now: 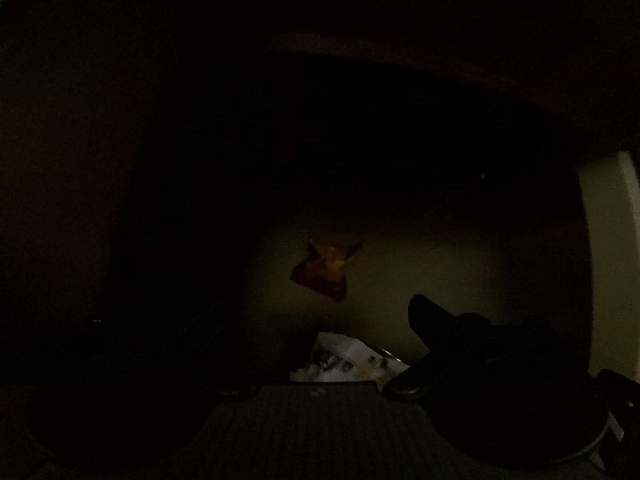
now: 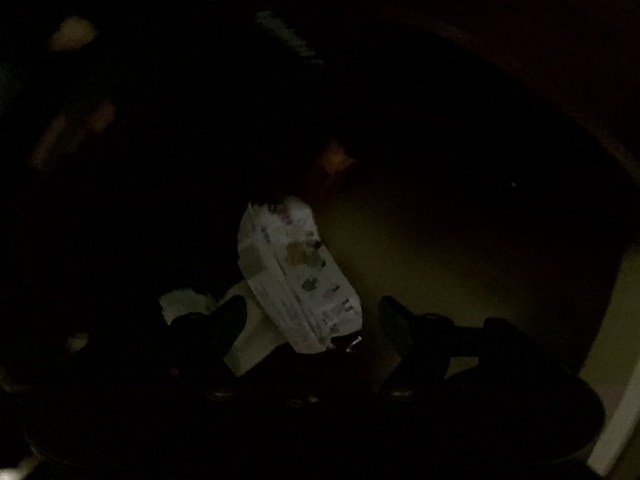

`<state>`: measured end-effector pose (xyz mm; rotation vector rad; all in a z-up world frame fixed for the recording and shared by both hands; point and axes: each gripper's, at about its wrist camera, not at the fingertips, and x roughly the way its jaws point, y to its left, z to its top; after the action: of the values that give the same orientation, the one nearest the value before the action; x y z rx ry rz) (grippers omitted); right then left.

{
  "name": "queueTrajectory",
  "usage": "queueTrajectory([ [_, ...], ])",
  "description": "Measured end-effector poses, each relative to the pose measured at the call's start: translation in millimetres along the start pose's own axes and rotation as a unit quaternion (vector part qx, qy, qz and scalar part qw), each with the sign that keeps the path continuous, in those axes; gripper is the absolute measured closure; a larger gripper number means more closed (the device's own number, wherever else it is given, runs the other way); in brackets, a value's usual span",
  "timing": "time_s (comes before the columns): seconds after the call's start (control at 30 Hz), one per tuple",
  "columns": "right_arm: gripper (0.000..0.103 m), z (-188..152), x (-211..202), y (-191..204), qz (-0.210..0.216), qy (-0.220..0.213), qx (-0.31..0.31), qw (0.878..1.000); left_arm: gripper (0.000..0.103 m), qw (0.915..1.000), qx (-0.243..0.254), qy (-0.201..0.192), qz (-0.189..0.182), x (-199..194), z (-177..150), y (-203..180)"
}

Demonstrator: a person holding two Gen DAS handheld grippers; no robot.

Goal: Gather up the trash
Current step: 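Grasp the purple-printed foil snack bag with the right tool while the left grasps an orange snack packet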

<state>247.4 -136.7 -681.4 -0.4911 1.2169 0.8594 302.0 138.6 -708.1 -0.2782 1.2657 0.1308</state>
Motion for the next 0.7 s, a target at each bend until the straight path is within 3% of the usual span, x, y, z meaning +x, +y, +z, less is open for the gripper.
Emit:
queueTrajectory([
  [0.3, 0.031, -12, 58, 4, -0.026, 0.018, -0.089, 0.996, 0.004, 0.9996, 0.024, 0.007, 0.010, 59, 3, -7],
  [0.47, 0.031, -17, 74, -3, -0.007, 0.026, -0.104, 0.994, 0.005, 0.9993, 0.033, 0.011, 0.011, 81, 12, -11],
  [0.7, 0.034, -19, 79, -11, -0.001, 0.018, -0.091, 0.996, 0.035, 0.9990, 0.035, 0.028, 0.007, 98, 14, -13],
])
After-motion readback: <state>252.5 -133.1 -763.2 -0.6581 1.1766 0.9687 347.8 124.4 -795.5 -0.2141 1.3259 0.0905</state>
